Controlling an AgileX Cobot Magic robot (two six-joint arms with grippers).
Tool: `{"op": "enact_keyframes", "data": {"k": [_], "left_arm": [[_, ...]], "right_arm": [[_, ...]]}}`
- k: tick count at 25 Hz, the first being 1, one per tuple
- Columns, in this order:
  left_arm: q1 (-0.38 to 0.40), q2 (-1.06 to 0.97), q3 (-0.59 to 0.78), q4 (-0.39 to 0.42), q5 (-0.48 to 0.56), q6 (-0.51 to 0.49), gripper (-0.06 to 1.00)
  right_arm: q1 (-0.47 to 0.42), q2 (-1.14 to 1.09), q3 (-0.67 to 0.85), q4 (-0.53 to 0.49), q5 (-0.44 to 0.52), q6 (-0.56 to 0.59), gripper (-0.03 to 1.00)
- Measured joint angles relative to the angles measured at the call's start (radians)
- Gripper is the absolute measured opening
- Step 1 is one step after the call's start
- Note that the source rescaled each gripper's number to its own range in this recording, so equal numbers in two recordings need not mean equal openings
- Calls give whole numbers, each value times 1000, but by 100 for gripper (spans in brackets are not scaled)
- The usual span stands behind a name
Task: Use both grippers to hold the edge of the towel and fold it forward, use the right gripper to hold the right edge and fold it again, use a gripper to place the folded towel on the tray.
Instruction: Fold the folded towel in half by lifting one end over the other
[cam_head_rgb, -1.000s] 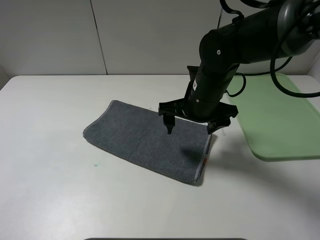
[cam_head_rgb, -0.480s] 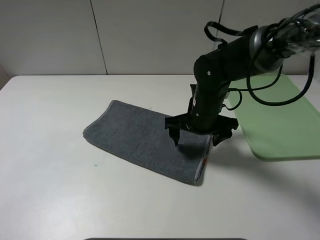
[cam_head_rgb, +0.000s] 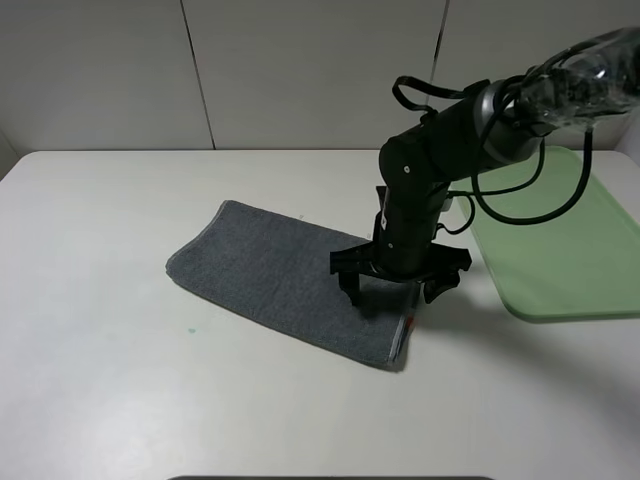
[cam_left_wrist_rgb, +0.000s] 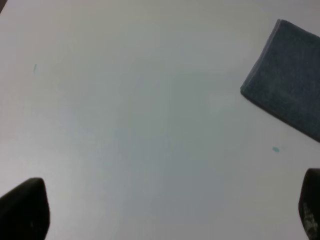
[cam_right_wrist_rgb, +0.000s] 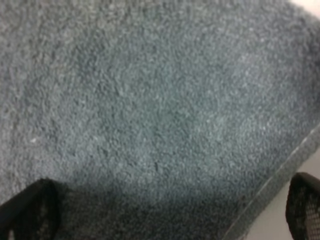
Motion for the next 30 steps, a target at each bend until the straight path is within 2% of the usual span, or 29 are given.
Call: {"op": "enact_keyframes", "data": {"k": [8,11,14,17,23,30], "left_arm": [[0,0,0,0,0,0,100],[0,0,0,0,0,0,100],[0,0,0,0,0,0,100],[0,0,0,0,0,0,100],[0,0,0,0,0,0,100],[0,0,0,0,0,0,100]], "right_arm": [[0,10,-1,5,-6,0,98],[0,12,-2,26,-23,-1,77],[0,16,-8,33,-40,-1,45],[0,17,-10,32,-45,-1,19],[0,17,-13,30,-38,-1,17],[0,-26,-6,-5,36,-11,17]]}}
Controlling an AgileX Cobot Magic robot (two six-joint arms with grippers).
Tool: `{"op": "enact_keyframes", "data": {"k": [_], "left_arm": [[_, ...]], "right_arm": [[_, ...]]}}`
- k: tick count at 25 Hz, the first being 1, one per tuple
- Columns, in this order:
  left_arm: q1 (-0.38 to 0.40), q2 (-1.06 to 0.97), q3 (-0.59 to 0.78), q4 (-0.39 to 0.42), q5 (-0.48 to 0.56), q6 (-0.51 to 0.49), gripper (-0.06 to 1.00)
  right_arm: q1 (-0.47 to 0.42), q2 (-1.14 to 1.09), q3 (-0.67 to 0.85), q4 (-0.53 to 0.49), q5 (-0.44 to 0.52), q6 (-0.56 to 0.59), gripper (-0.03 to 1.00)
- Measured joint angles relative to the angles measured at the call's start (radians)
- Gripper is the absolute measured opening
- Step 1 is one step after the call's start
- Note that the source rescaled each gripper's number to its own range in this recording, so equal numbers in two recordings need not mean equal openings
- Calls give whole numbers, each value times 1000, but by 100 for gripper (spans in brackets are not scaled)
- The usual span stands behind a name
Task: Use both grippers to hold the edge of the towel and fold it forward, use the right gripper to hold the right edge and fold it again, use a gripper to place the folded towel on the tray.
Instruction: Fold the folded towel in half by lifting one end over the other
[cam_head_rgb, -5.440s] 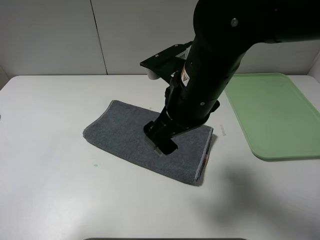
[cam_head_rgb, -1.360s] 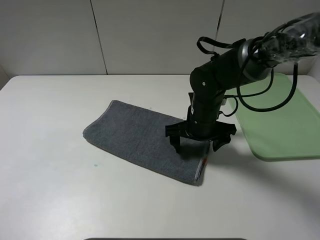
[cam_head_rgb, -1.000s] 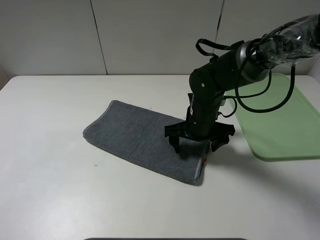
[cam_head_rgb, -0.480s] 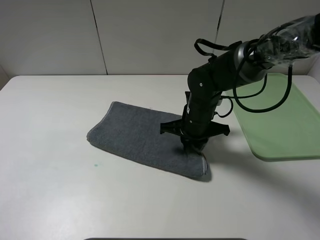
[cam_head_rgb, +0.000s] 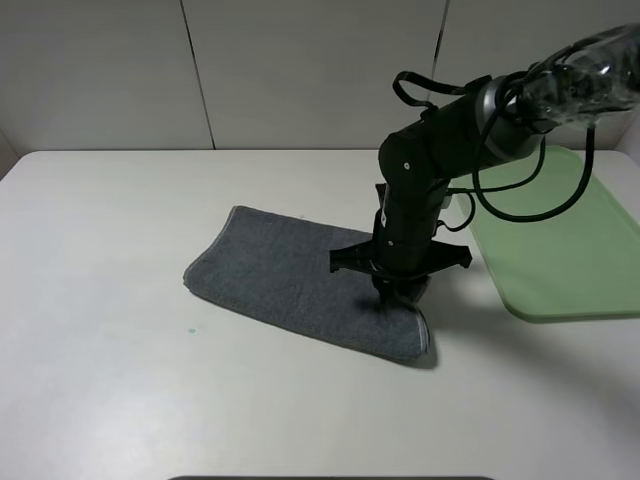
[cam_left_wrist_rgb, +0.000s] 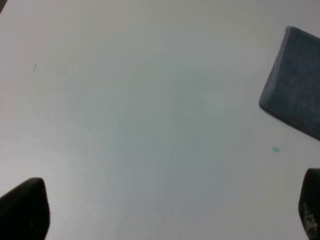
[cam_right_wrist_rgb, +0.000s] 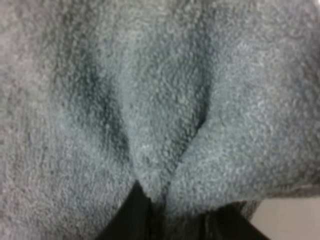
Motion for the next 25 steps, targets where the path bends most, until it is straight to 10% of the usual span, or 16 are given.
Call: {"op": "enact_keyframes", "data": {"k": [25], "left_arm": [[0,0,0,0,0,0,100]], "right_arm": [[0,-115,-221,-386,476,-147,17]]}}
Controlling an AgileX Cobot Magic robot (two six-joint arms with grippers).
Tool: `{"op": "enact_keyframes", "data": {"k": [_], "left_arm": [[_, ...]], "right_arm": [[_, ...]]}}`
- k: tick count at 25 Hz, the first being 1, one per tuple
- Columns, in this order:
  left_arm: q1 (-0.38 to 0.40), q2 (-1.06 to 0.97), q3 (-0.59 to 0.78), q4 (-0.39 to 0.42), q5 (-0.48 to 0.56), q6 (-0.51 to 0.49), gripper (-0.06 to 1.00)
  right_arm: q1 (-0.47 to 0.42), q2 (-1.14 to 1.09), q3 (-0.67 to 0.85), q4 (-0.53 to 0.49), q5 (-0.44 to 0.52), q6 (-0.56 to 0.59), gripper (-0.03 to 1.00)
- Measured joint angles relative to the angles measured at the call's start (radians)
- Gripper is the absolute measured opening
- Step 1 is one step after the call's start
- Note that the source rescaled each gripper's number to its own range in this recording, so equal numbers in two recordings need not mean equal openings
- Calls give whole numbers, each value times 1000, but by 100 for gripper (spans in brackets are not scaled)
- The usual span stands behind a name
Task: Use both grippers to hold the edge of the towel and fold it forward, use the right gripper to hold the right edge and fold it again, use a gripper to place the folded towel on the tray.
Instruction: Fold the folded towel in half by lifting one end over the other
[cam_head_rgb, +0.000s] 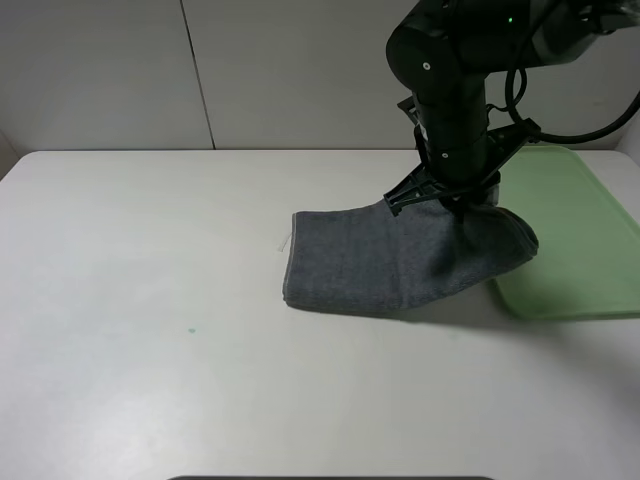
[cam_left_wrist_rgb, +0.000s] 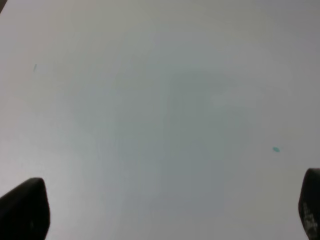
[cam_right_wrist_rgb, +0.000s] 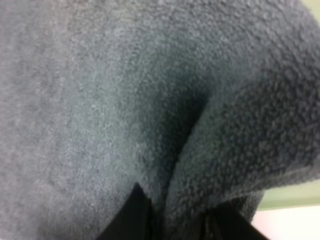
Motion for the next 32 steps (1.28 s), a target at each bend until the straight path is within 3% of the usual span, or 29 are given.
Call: {"op": "enact_keyframes", "data": {"k": [5,13,32], "left_arm": [[0,0,0,0,0,0,100],[0,0,0,0,0,0,99],[0,0,0,1,0,0,99]], "right_arm": [[0,0,-40,19,-6,-9,17],[0,3,-51,192,-117,-10,17],[20,24,-51,340,-187,-10,17]]}}
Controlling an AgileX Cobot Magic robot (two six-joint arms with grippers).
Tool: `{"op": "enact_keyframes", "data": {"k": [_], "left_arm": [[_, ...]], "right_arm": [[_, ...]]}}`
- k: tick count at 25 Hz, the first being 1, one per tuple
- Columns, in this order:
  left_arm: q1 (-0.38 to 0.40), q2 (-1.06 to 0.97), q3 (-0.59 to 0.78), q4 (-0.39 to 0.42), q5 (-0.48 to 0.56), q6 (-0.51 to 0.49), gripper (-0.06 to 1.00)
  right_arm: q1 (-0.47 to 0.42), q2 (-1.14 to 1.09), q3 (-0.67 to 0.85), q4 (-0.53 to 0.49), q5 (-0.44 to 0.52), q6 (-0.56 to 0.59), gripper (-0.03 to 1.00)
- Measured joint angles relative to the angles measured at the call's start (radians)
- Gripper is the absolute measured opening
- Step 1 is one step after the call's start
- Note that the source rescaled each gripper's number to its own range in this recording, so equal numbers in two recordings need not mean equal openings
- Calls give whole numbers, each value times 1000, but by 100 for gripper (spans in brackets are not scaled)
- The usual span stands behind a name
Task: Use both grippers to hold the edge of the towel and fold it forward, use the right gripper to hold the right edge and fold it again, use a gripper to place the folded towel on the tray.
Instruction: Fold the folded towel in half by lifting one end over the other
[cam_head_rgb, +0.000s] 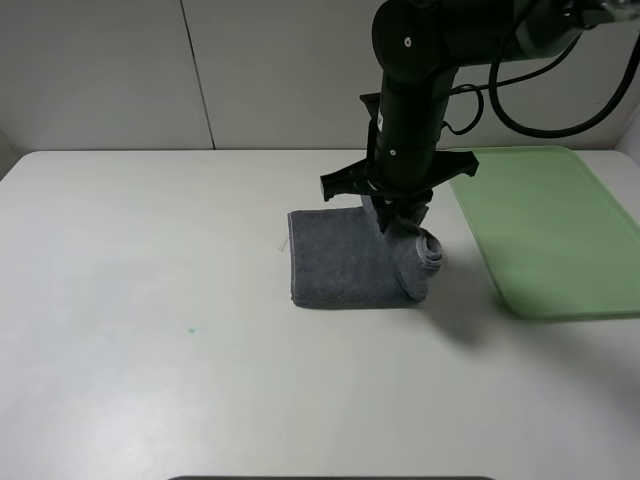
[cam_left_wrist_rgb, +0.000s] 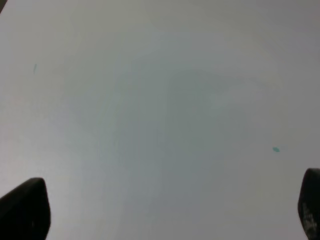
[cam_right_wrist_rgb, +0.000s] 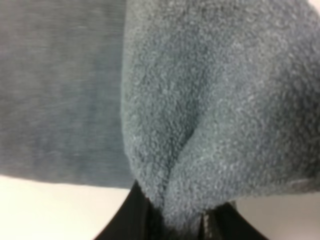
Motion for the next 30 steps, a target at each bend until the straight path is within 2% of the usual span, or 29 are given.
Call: {"op": "enact_keyframes", "data": {"k": [7,13,20,28,29,30], "left_arm": [[0,0,0,0,0,0,99],[0,0,0,0,0,0,99],[0,0,0,0,0,0,99],[0,0,0,0,0,0,99],[0,0,0,0,0,0,99],[0,0,0,0,0,0,99]], "right_arm": [[23,2,-1,100,-66,0,17],[23,32,-40,175,-83,-1,17],[23,78,-81,217,-95,-1,17],[23,91,-82,244,-165,-1,17],[23,91,-82,253,-178,-1,21],[23,91,-82,261,-188,-1,30]]}}
